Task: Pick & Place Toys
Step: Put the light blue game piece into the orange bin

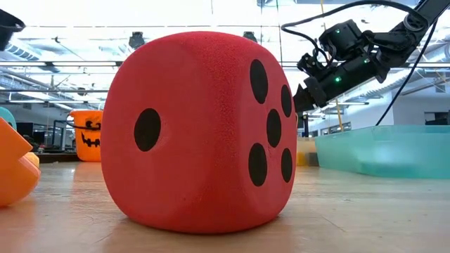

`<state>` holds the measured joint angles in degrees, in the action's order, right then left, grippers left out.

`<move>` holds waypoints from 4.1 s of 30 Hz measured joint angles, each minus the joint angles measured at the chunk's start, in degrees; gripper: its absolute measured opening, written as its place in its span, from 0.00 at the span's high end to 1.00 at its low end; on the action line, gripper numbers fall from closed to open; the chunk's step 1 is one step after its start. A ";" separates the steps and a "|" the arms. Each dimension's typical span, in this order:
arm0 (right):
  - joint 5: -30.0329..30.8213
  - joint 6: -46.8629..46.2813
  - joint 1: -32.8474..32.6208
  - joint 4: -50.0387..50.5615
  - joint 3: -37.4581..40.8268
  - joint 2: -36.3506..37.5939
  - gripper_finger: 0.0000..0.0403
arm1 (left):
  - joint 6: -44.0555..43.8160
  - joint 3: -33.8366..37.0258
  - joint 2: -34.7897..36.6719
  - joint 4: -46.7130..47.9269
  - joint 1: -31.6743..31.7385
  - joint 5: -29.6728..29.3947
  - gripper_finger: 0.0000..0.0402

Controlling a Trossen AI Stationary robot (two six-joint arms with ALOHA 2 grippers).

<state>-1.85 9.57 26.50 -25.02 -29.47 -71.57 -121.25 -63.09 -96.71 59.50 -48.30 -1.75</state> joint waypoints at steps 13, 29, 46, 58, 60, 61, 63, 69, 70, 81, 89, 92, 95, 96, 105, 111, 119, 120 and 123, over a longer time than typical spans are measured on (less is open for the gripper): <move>-0.02 0.06 0.00 0.03 0.01 0.00 0.20 | -0.49 5.58 -2.66 -7.02 0.47 2.05 0.27; 0.00 -0.52 0.00 0.00 0.02 0.00 0.21 | 3.19 5.62 -5.09 -13.19 2.35 3.00 0.67; 0.00 0.26 -2.44 -0.55 0.02 0.00 0.21 | 21.83 5.68 4.55 -13.31 11.65 -18.71 0.67; 0.02 9.92 -9.06 -1.94 0.02 -0.02 0.21 | 65.53 5.62 4.72 -37.25 30.91 -18.60 0.67; 0.02 14.03 -10.57 -0.76 0.02 -0.02 0.21 | 73.62 5.62 4.72 -43.80 34.35 -14.14 0.67; 0.03 16.75 -11.37 -0.08 0.02 -0.02 0.21 | 76.89 5.62 4.72 -46.59 35.99 -11.49 0.67; 0.36 22.21 -12.84 1.21 0.02 -0.02 0.21 | 81.74 5.62 4.74 -50.95 39.33 -5.50 0.67; 1.66 28.07 -16.90 0.18 0.02 -0.03 0.21 | 87.40 5.60 4.74 -54.20 48.47 9.43 0.67; 1.61 28.81 -17.49 -0.88 0.02 -0.17 0.21 | 87.79 5.60 4.62 -54.49 49.65 11.41 0.67; -5.48 30.15 -22.64 -21.60 0.15 -10.13 0.21 | 88.12 5.53 -0.47 -69.84 53.98 32.79 0.67; -14.50 26.58 -22.88 -32.81 -0.48 -15.81 0.35 | 89.20 5.55 -0.52 -68.46 54.32 32.55 0.67; -16.59 24.39 -22.97 -33.46 -1.64 -17.24 0.42 | 89.15 5.55 -0.52 -67.83 54.35 32.15 0.64; -16.33 25.01 -23.79 -33.47 -2.66 -19.47 0.49 | 88.99 5.55 -0.50 -68.18 54.35 32.21 0.64; -16.23 25.73 -24.19 -33.46 -2.96 -20.20 0.51 | 88.58 5.55 -0.50 -67.95 54.35 32.39 0.63; -15.76 28.64 -26.28 -33.66 -5.80 -23.98 0.67 | 88.17 5.57 -0.52 -66.32 54.20 32.86 0.63; -15.93 28.75 -26.36 -33.48 -5.81 -24.02 0.83 | 88.23 5.56 -0.52 -65.59 54.24 32.91 0.62; -16.21 28.74 -26.25 -27.66 -5.77 -21.92 0.96 | 92.88 5.60 -0.21 -66.51 54.91 31.60 0.57; -16.45 28.40 -25.96 -25.98 -5.81 -21.27 0.95 | 92.67 5.58 0.04 -67.20 55.50 30.97 0.56; -17.27 26.43 -24.84 -20.13 -5.69 -17.64 0.96 | 91.03 5.52 1.40 -67.32 57.93 30.42 0.52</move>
<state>-19.11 36.00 1.66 -45.15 -35.16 -89.21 -30.22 -57.57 -95.30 -7.82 9.62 28.67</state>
